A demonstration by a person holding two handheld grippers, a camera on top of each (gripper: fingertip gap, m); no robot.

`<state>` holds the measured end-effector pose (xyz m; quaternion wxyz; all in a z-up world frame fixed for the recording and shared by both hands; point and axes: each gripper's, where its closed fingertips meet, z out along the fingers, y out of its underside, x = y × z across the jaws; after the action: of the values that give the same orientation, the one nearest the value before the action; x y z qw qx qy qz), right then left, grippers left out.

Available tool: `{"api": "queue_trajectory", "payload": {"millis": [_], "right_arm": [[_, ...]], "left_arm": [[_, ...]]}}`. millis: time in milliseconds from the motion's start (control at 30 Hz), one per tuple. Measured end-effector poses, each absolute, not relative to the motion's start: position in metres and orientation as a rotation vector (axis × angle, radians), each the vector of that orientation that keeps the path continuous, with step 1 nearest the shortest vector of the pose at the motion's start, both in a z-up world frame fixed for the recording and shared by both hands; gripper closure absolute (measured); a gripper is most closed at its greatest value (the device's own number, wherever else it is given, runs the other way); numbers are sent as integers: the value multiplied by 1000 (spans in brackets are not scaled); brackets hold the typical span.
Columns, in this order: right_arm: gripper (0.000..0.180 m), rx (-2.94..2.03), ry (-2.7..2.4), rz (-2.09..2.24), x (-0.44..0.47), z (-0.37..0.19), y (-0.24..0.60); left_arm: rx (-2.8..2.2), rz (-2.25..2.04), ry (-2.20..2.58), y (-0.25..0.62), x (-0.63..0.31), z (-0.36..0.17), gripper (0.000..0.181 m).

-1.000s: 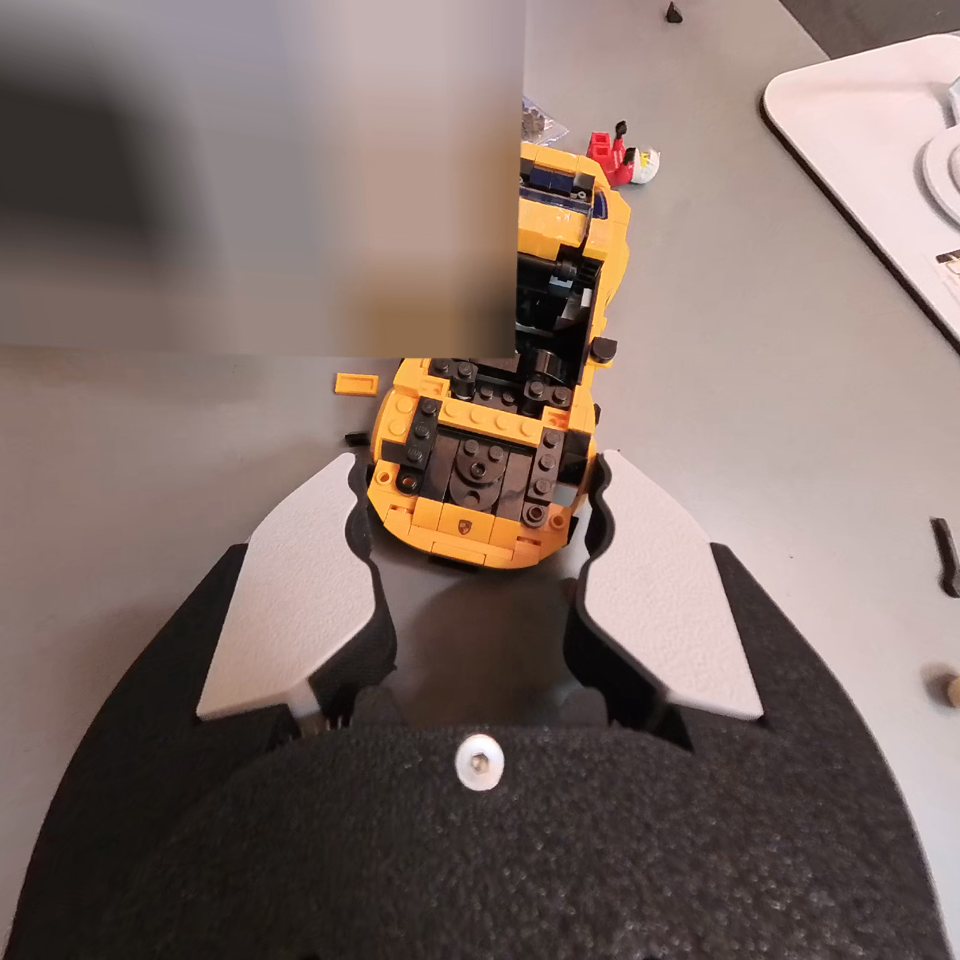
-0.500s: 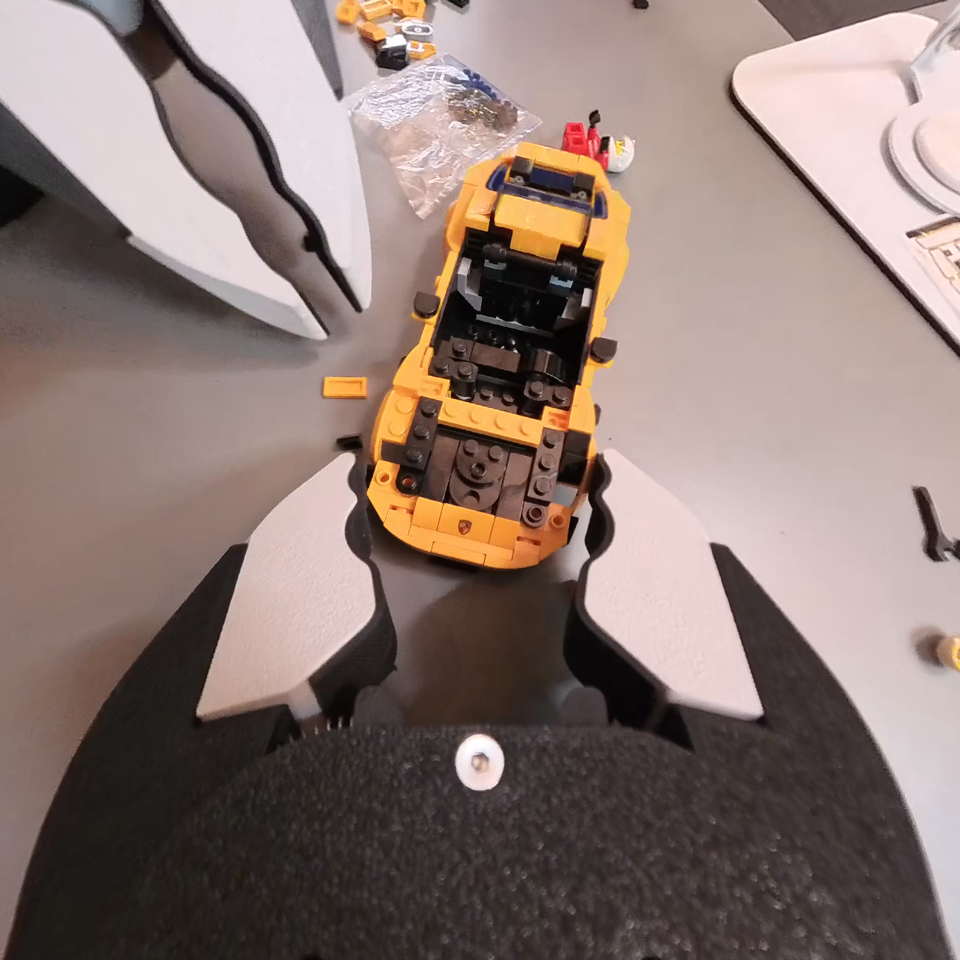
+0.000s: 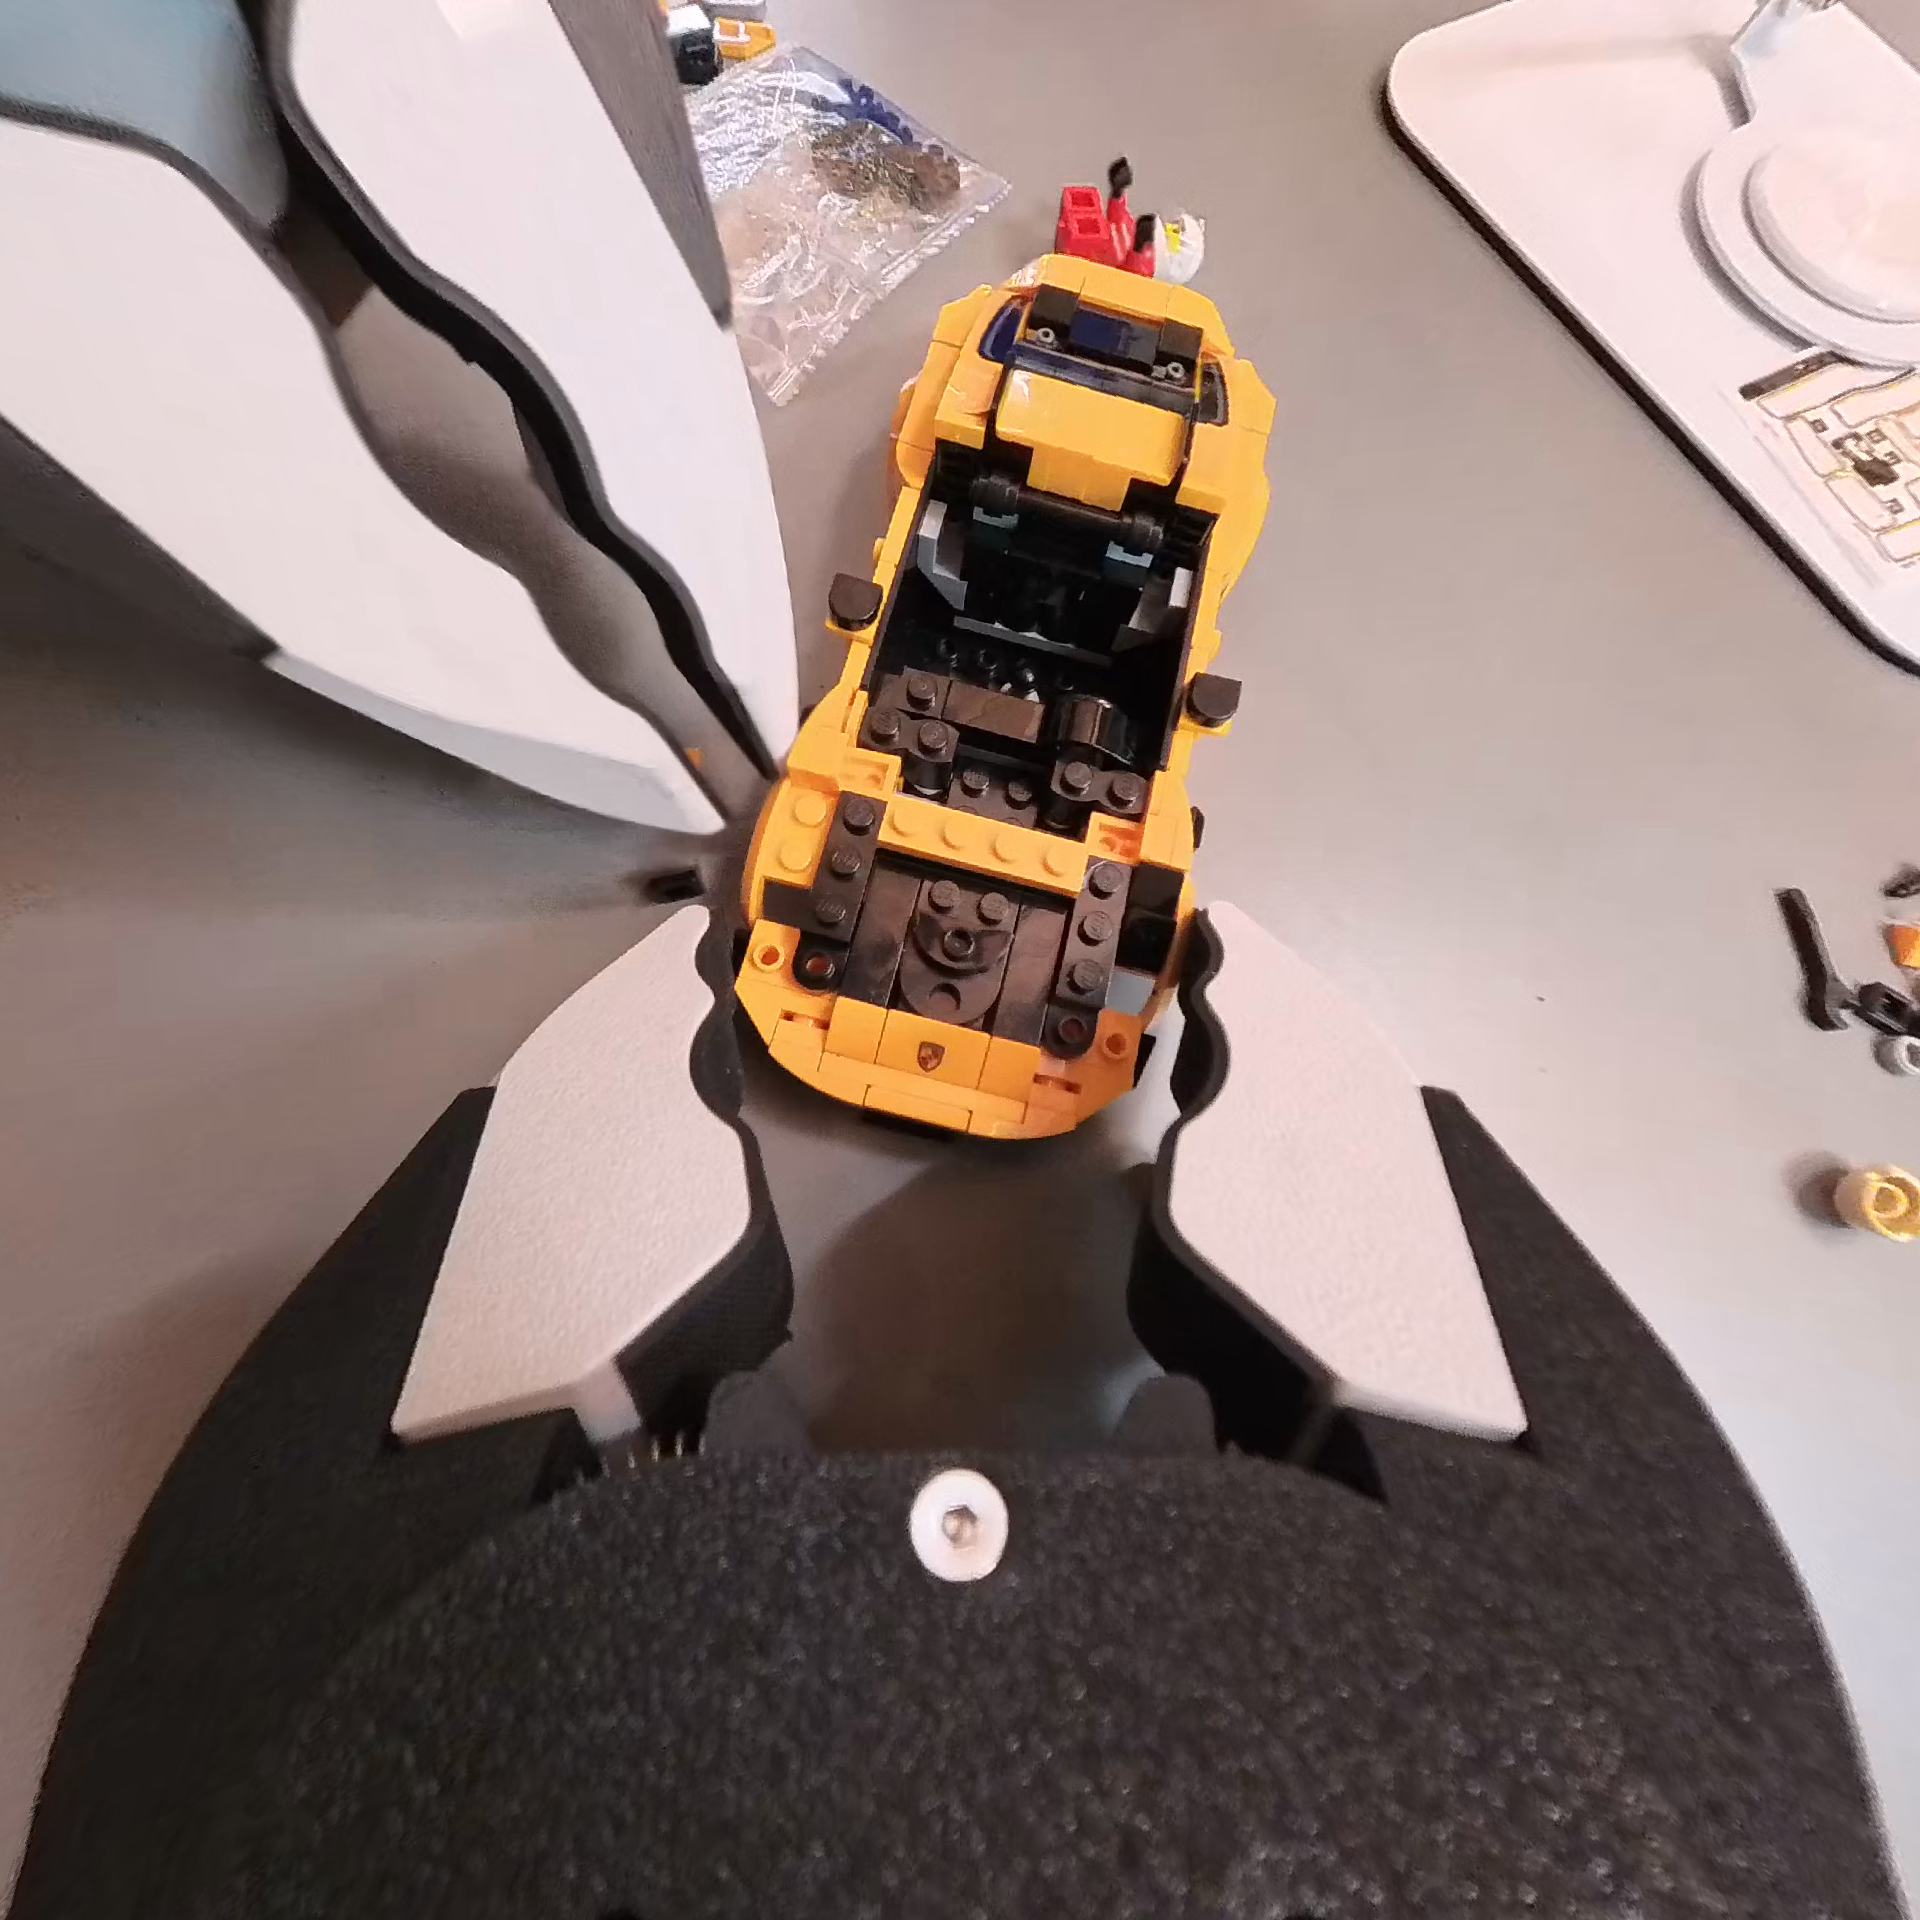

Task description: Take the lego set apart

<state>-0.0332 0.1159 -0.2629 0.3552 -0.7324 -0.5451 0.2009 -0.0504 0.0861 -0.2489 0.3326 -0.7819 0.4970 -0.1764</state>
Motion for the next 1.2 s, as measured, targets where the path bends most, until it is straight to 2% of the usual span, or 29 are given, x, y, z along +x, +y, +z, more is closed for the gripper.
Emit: {"api": "queue_trajectory", "payload": {"millis": [133,633,833,1000,1200], "right_arm": [[98,-1884,-1410,513,-33,-263,116],[97,-1873,-1424,509,-34,-263,115],[97,-1867,-1428,518,-34,-263,115],[97,-1863,-1430,511,-34,-264,115],[97,-1860,-1432,510,-34,-264,115]], "left_arm": [[-2037,-442,1302,89,-50,-249,181],[-2045,-483,1335,89,-53,-247,181],[-1954,-451,1265,95,-54,-229,171],[-2022,-454,1251,95,-49,-240,180],[-2107,-494,1203,94,-49,-241,181]]}}
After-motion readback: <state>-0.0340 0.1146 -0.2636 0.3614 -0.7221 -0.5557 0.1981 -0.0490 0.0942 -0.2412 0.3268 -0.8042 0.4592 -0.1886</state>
